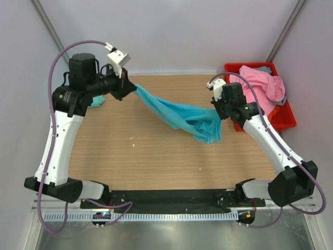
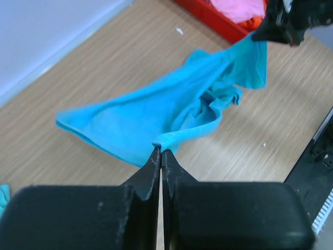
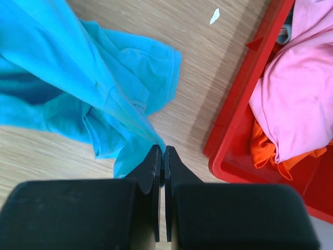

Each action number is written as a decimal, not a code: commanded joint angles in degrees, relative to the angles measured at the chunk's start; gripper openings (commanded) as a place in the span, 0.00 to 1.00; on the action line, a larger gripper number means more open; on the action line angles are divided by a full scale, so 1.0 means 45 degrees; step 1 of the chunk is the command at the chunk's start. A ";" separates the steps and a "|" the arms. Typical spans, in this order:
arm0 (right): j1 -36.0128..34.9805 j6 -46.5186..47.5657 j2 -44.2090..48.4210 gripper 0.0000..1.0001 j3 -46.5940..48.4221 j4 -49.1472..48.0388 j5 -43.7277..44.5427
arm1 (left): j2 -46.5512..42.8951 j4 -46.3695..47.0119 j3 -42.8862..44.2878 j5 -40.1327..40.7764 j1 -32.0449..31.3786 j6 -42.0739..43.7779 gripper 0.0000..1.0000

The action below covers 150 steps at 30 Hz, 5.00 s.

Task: Fold and stack the t-shirts
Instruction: Flatten the tshirt out

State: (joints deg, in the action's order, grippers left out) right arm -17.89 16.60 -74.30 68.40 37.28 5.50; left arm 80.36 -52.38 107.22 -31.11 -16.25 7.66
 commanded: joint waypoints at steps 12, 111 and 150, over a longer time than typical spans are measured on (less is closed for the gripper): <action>0.0069 -0.0427 -0.0051 0.01 0.1246 -0.0080 0.0185 | -0.0769 -0.2445 -0.2146 0.1597 0.0076 0.1013 0.64; 0.0499 -0.0271 -0.0324 0.02 0.0209 -0.0511 -0.0069 | 0.7344 0.3067 -0.0425 -0.1387 0.1209 -0.1098 0.00; -0.1220 0.0805 -0.9289 0.24 0.7358 -0.0235 -0.1809 | -0.2662 0.1366 -0.7518 0.0234 0.2049 -0.0179 0.00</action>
State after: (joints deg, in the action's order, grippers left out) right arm -22.52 20.56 -115.22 97.76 37.82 -4.97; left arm 69.04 -47.97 73.71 -30.15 -7.55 6.44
